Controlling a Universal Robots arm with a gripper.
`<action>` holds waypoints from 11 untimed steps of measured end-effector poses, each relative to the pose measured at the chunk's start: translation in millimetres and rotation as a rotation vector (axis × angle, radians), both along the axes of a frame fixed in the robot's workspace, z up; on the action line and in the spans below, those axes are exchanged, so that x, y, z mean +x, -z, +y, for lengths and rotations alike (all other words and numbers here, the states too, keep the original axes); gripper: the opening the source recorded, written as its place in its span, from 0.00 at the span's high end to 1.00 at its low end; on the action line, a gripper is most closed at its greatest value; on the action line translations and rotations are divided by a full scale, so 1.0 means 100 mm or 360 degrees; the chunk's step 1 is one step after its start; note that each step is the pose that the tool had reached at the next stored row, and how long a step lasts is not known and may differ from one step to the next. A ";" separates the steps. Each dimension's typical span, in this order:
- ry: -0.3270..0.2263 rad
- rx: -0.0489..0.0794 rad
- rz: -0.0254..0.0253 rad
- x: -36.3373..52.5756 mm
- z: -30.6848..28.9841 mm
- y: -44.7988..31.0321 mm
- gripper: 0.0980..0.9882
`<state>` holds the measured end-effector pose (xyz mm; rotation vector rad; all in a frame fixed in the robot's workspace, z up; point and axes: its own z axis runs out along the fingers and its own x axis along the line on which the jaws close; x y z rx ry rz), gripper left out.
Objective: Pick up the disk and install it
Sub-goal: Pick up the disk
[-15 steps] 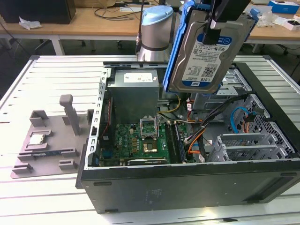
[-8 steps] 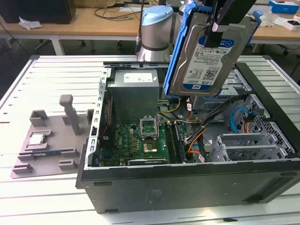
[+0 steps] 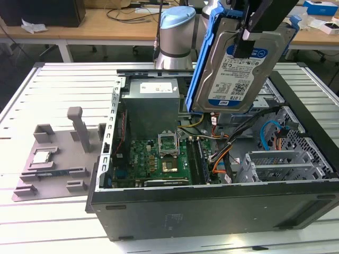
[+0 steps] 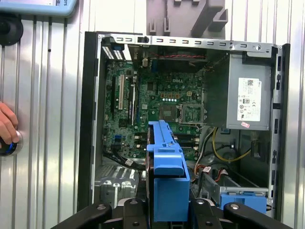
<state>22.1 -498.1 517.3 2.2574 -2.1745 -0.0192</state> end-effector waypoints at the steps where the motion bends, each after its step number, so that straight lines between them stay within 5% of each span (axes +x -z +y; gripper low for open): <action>1: 0.0000 0.0000 0.00000 0.000 -0.017 0.000 0.70; 11: 0.0000 0.0000 0.00000 0.000 -0.159 0.003 0.70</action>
